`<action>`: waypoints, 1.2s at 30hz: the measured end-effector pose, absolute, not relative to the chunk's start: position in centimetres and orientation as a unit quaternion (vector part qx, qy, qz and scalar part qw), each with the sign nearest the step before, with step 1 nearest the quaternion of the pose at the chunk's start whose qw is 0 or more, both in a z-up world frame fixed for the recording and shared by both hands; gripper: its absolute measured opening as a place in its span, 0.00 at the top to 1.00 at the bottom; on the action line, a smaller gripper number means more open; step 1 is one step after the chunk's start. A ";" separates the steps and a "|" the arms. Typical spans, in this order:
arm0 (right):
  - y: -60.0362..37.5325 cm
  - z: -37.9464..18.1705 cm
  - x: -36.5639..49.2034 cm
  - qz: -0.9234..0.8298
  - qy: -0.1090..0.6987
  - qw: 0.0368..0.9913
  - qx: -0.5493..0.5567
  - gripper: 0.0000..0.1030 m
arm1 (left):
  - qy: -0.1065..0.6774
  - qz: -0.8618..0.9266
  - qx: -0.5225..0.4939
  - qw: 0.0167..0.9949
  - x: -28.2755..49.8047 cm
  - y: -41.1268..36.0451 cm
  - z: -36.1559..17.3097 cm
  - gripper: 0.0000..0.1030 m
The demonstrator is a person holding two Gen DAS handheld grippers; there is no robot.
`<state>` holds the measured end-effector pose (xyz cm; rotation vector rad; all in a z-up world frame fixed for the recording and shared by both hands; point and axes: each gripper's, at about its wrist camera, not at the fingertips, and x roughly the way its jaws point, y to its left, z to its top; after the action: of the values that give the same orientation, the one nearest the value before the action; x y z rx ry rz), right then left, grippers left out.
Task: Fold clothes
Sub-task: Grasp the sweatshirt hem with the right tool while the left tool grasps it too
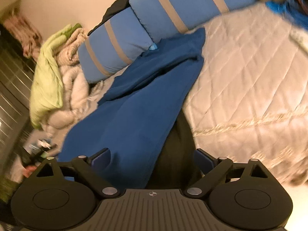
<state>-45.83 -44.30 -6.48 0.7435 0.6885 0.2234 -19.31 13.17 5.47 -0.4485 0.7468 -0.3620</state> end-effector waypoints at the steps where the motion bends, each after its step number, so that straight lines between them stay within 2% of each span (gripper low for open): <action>1: -44.2 -6.8 -45.6 0.112 0.330 0.862 0.368 0.18 | 0.360 -0.176 -0.221 0.889 -19.5 13.3 5.1 0.26; 6: -43.7 -7.7 -45.5 0.136 0.346 0.831 0.413 0.33 | 0.360 -0.191 -0.249 0.878 -20.2 13.9 3.6 0.26; 13: -43.7 -7.2 -46.6 0.114 0.338 0.831 0.426 0.64 | 0.364 -0.248 -0.311 0.842 -20.1 14.4 0.7 0.26; 14: -43.7 -7.2 -46.7 0.114 0.335 0.832 0.428 0.77 | 0.365 -0.259 -0.329 0.832 -20.0 14.6 0.2 0.26; 17: -44.3 -6.7 -46.9 0.117 0.316 0.831 0.442 0.86 | 0.366 -0.294 -0.378 0.798 -19.8 15.0 -1.3 0.26; 22: -44.7 -6.4 -46.9 0.124 0.308 0.831 0.447 0.86 | 0.357 -0.354 -0.437 0.746 -19.5 14.9 -2.7 0.27; 25: -44.7 -6.8 -46.7 0.132 0.309 0.826 0.453 0.82 | 0.349 -0.385 -0.463 0.718 -19.4 14.4 -2.8 0.28; 27: -44.3 -6.9 -46.5 0.140 0.310 0.826 0.449 0.75 | 0.349 -0.401 -0.467 0.707 -19.3 13.9 -2.5 0.30; 29: -43.8 -7.0 -46.3 0.147 0.312 0.826 0.445 0.71 | 0.356 -0.402 -0.459 0.708 -19.2 13.2 -1.8 0.47; 31: -43.6 -6.9 -46.2 0.145 0.310 0.828 0.444 0.71 | 0.366 -0.398 -0.448 0.712 -19.2 12.6 -1.1 0.57; 32: -43.5 -6.9 -46.2 0.144 0.308 0.829 0.444 0.76 | 0.366 -0.396 -0.442 0.717 -19.2 12.4 -0.7 0.68; 33: -43.6 -6.8 -46.3 0.142 0.305 0.829 0.446 0.84 | 0.363 -0.394 -0.435 0.724 -19.4 12.4 -0.1 0.73; 35: -43.7 -6.5 -46.5 0.138 0.297 0.832 0.448 0.89 | 0.357 -0.390 -0.420 0.737 -19.6 12.2 1.0 0.89; 36: -43.8 -6.2 -46.6 0.135 0.292 0.834 0.449 0.89 | 0.354 -0.387 -0.413 0.744 -19.7 12.2 1.6 0.92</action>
<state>-46.59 -43.80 -6.25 0.9512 0.6188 0.2853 -19.71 12.19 1.60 -0.9046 0.7761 -0.8482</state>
